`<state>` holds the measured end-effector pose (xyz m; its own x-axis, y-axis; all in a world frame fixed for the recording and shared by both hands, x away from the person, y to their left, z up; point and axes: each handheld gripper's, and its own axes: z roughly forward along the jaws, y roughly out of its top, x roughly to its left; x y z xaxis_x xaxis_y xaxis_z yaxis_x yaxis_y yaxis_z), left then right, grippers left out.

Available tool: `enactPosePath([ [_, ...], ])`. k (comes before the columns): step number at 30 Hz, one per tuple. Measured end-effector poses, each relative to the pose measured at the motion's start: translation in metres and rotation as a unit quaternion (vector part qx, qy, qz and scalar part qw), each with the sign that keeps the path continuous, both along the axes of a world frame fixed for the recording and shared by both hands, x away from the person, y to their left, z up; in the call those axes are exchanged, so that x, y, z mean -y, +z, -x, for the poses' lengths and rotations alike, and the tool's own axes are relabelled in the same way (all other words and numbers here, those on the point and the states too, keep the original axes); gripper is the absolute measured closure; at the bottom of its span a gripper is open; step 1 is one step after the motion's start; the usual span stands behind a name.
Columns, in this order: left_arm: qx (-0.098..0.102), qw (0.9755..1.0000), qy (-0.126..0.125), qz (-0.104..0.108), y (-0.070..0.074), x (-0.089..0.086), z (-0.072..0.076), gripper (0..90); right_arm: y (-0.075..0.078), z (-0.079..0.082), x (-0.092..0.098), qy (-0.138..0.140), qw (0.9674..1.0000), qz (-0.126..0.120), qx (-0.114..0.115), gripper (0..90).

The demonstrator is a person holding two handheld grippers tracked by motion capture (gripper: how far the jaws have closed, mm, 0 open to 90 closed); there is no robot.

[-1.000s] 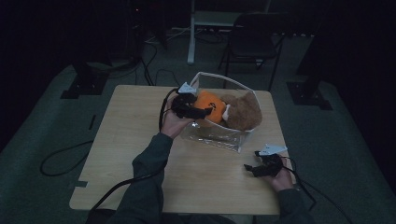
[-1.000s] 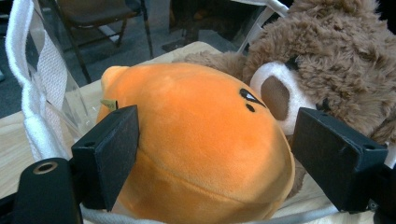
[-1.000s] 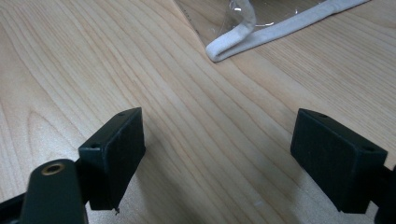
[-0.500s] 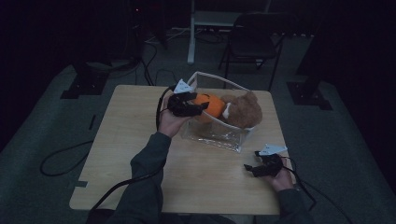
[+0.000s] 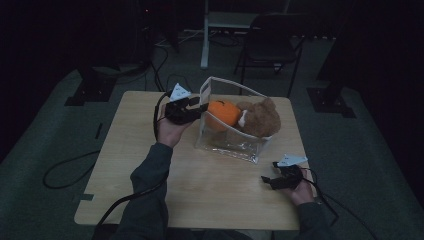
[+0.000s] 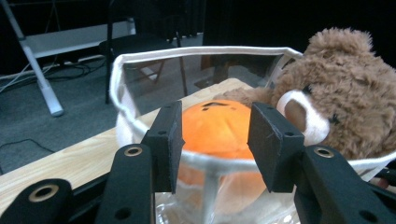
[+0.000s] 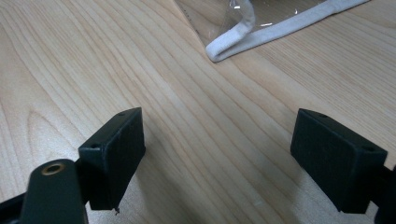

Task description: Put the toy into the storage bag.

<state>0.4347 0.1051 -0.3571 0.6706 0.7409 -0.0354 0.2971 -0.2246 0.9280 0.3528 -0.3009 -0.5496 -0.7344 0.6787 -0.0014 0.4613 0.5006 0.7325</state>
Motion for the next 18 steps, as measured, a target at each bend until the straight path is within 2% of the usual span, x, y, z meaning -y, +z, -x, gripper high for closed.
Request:
enactPosePath([
  [7, -0.01, 0.9998, 0.014, 0.003, -0.007, -0.02, 0.002, 53.0, 0.0, 0.0, 0.0, 0.0, 1.0, 0.0, -0.001, 17.0],
  [13, -0.031, 0.9991, 0.031, 0.001, -0.023, -0.039, 0.003, 52.0, 0.0, 0.0, 0.0, -0.002, 1.0, 0.0, -0.002, 17.0],
  [18, -0.043, 0.9981, 0.041, -0.015, -0.037, -0.052, 0.007, 52.1, 0.0, 0.0, 0.0, -0.002, 1.0, 0.0, -0.001, 17.1],
])
